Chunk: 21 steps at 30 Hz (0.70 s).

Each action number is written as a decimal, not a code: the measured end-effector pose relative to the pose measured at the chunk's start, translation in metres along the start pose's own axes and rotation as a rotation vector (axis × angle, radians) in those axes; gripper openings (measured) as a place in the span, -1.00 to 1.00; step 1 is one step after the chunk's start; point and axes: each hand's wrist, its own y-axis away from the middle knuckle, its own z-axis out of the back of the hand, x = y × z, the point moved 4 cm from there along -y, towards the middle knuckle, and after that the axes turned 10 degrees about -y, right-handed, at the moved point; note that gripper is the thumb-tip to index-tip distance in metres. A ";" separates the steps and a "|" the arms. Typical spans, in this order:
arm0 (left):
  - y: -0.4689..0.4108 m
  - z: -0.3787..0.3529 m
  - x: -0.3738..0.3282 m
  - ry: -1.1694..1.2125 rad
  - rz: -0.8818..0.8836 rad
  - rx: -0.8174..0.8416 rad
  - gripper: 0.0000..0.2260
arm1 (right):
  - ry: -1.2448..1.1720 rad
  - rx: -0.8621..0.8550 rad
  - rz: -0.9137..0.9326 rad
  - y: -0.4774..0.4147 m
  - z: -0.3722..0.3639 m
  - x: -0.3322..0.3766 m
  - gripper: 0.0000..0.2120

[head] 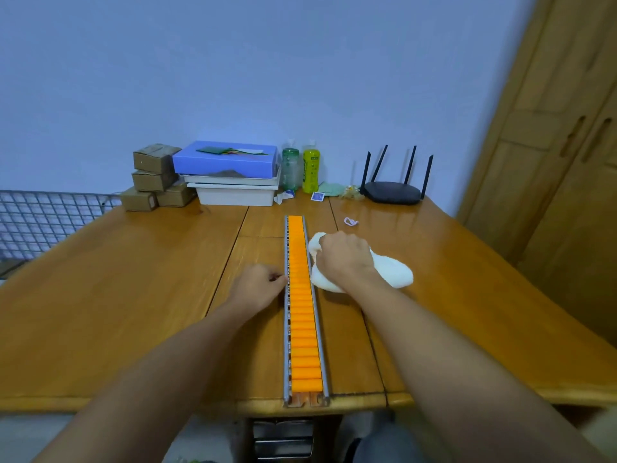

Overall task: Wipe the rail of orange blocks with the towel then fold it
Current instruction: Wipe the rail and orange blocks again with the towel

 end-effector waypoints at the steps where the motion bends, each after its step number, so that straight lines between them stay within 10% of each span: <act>1: 0.006 0.001 -0.001 0.011 -0.004 -0.001 -0.78 | -0.004 -0.019 0.009 0.003 0.006 0.006 -0.80; 21: 0.060 0.000 -0.007 0.192 0.058 -0.041 -0.77 | -0.006 0.020 0.045 0.071 -0.019 0.030 -0.82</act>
